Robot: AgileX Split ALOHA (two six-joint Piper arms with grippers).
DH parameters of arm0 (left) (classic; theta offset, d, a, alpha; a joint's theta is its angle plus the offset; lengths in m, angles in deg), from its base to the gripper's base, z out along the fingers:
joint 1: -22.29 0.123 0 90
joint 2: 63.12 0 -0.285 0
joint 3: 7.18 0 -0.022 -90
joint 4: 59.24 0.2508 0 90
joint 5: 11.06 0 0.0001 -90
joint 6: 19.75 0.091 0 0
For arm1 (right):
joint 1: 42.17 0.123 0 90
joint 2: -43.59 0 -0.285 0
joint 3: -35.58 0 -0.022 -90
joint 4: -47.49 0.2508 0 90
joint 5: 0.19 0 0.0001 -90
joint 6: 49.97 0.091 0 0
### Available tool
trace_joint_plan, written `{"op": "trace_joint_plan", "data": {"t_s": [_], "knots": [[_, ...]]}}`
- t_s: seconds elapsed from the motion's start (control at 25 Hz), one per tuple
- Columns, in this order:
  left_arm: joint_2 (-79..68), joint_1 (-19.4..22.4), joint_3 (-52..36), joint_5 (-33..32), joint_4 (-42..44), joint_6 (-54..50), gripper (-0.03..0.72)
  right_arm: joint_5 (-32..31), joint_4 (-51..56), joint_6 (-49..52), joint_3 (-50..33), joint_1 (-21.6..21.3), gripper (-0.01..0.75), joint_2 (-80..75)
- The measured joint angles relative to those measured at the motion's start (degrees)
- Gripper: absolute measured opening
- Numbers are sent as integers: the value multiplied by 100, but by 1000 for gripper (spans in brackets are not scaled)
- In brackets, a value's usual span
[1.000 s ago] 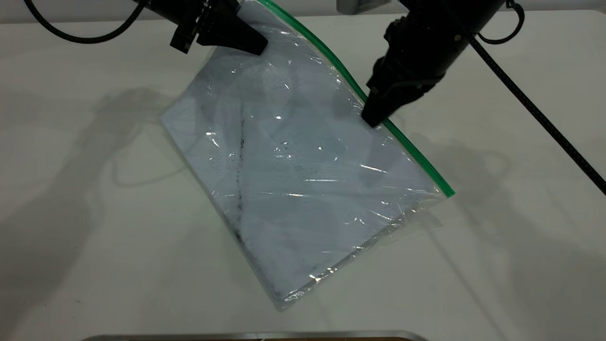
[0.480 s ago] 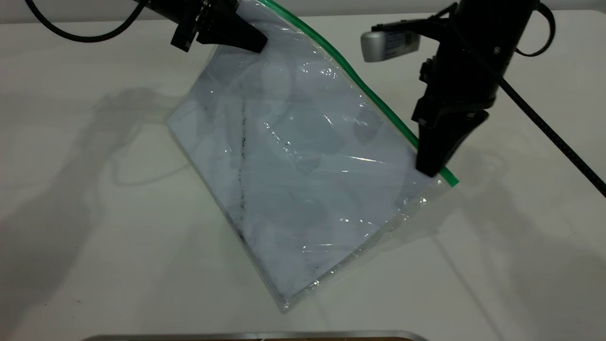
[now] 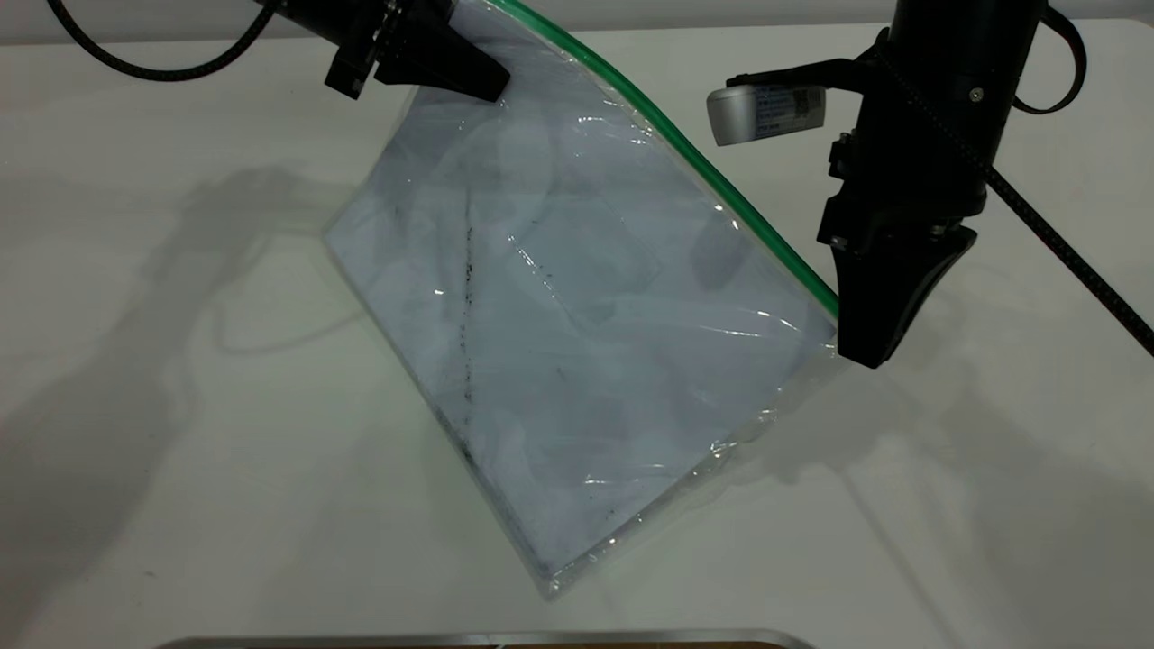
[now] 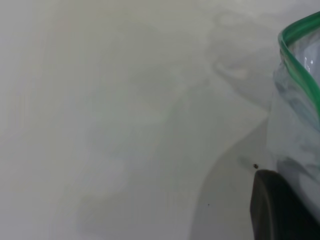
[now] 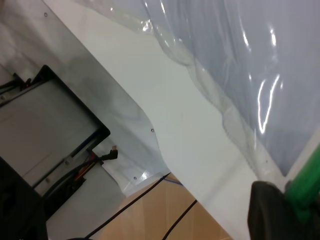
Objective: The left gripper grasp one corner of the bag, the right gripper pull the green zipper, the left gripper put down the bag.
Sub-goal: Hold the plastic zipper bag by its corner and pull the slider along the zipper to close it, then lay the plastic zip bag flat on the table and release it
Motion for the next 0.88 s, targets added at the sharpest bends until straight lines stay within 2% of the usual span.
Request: {"op": "trace_joint_plan", "data": {"t_s": [0.2,0.28,0.52,0.6,0.76,0.88], "knots": [[0,13,0,113,40,0,51,117,-103,153,-11,-2,113,0],[0,40,0,221,91,0,51,308,-125,177,-11,-7,168,0],[0,53,0,303,159,-40,51,862,-132,194,-11,-7,410,0],[0,-9,0,363,368,-180,51,1114,-139,199,-11,-7,462,0],[0,-233,0,624,748,-955,54,1585,-139,203,-11,-7,505,0],[0,-385,0,817,753,-1439,90,1831,-144,213,-11,-7,509,0]]}}
